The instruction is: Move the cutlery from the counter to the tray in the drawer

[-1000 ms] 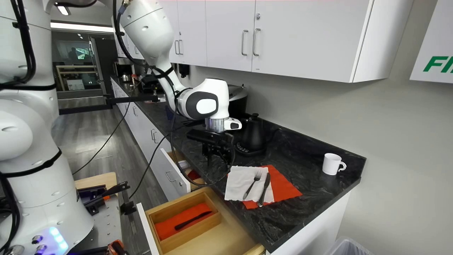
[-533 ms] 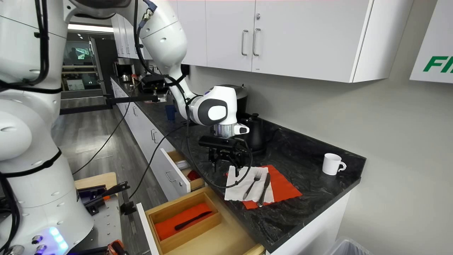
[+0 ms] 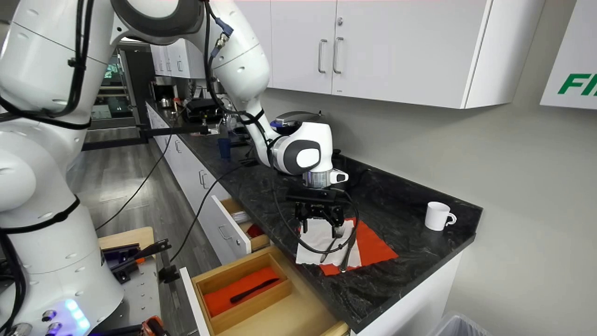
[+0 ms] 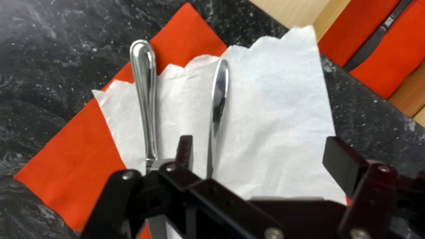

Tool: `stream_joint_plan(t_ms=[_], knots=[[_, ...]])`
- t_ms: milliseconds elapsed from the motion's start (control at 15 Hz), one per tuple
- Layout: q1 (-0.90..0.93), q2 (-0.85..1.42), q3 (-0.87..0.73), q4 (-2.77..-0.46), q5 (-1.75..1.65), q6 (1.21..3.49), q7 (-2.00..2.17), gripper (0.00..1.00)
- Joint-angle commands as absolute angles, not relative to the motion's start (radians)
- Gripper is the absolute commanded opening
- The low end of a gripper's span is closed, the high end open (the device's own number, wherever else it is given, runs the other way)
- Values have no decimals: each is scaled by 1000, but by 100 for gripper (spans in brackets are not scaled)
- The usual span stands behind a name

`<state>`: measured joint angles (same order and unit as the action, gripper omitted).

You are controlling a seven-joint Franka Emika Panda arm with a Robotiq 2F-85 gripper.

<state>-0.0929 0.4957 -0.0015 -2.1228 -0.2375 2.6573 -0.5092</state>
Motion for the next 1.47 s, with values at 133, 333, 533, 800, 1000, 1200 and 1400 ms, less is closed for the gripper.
stream_joint_plan(t_ms=[133,333,533,800,1000,1200,1400], knots=[[-178,607,65,-1954,-169,2636,-584,100],[-198,660,95,-1880,-133,2609,-601,100],[-200,701,115,-1834,-111,2581,-611,100],[-197,731,115,-1801,-106,2551,-604,100],[-199,741,112,-1788,-102,2530,-600,96],[-204,752,109,-1774,-90,2510,-595,98],[-210,758,108,-1767,-79,2497,-593,93]])
